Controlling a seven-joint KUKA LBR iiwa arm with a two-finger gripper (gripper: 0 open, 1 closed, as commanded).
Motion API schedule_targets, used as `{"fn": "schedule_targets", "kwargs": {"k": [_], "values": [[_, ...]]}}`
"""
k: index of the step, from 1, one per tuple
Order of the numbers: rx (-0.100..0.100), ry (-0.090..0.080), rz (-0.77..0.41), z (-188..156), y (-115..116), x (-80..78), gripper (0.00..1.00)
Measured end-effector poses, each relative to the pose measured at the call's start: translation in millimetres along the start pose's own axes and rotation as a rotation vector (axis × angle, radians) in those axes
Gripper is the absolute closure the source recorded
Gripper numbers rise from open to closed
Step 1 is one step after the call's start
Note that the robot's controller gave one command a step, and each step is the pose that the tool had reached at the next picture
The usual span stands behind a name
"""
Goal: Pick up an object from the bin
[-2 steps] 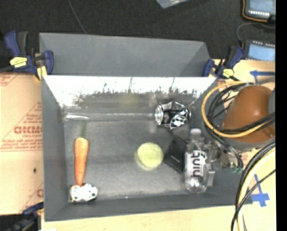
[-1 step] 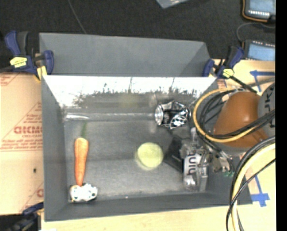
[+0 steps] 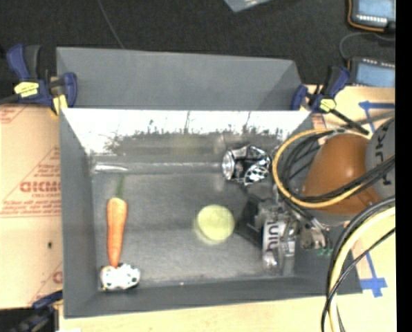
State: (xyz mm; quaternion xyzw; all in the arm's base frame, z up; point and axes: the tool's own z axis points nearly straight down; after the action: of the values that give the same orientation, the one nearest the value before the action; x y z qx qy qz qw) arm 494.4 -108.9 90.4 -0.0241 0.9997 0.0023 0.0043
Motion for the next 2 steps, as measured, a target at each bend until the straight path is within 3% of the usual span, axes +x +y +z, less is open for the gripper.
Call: {"fn": "schedule_targets", "kwargs": {"k": [1,2], "values": [[0.001,-0.004,0.009,13.7,-1.3,-15.3,0.00],[0.001,-0.002,0.015,17.3,2.8,-14.9,0.00]]}}
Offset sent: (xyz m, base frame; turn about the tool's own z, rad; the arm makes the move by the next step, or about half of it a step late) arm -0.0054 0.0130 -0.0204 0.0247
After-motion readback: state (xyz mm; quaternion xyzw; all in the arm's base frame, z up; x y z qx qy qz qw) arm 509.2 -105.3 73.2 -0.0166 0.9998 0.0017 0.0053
